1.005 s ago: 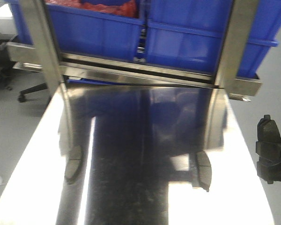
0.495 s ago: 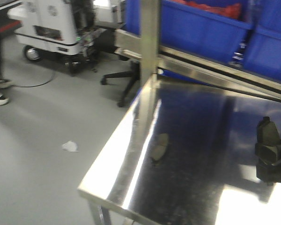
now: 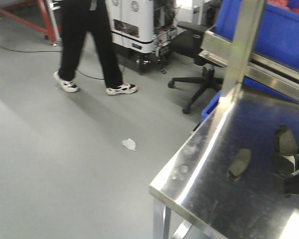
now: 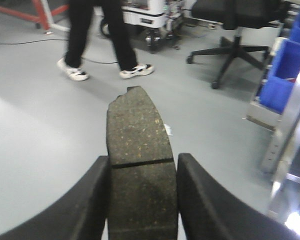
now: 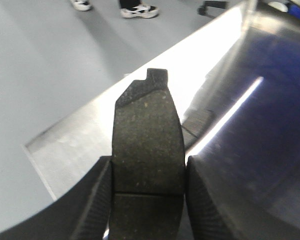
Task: Move and align brake pads A on conveyor
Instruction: 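Drive the base away from the table holding both brake pads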
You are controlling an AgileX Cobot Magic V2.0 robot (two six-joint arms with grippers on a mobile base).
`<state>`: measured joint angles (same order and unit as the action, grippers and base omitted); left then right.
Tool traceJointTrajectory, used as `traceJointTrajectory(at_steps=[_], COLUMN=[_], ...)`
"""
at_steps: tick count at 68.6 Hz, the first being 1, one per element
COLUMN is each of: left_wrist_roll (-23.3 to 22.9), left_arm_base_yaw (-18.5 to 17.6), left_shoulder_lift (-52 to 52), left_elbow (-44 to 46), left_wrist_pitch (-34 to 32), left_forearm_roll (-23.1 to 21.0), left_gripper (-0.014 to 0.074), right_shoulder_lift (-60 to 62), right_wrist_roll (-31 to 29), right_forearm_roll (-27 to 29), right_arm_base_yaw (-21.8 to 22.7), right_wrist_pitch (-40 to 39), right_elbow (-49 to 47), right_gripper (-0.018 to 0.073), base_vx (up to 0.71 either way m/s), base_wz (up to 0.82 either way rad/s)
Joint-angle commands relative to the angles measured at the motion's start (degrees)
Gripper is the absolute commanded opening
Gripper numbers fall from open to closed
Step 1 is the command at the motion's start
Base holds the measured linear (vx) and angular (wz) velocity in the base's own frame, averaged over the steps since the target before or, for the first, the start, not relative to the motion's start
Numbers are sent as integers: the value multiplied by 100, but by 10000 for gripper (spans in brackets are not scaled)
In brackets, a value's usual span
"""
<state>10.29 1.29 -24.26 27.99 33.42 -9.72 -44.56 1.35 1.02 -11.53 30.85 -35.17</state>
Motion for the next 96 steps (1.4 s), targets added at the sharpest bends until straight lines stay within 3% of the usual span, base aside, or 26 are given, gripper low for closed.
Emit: traceJointTrajectory(at_steps=[1,96], left_wrist_roll=[-5,-5], left_arm_base_yaw=[-35,-35], left_shoulder_lift=[-10,-10], left_elbow=[174,174], left_wrist_pitch=[-529,-529], left_forearm_roll=[-68,-68], left_gripper=[72,72], right_shoulder_lift=[36,53], right_wrist_roll=[-65,-65], right_forearm_roll=[-5,-5], right_arm_base_yaw=[13,13], right_wrist_pitch=[-459,-460], right_elbow=[-177,-177], right_gripper=[13,13], base_vx=[-2,8], base_wz=[42,46])
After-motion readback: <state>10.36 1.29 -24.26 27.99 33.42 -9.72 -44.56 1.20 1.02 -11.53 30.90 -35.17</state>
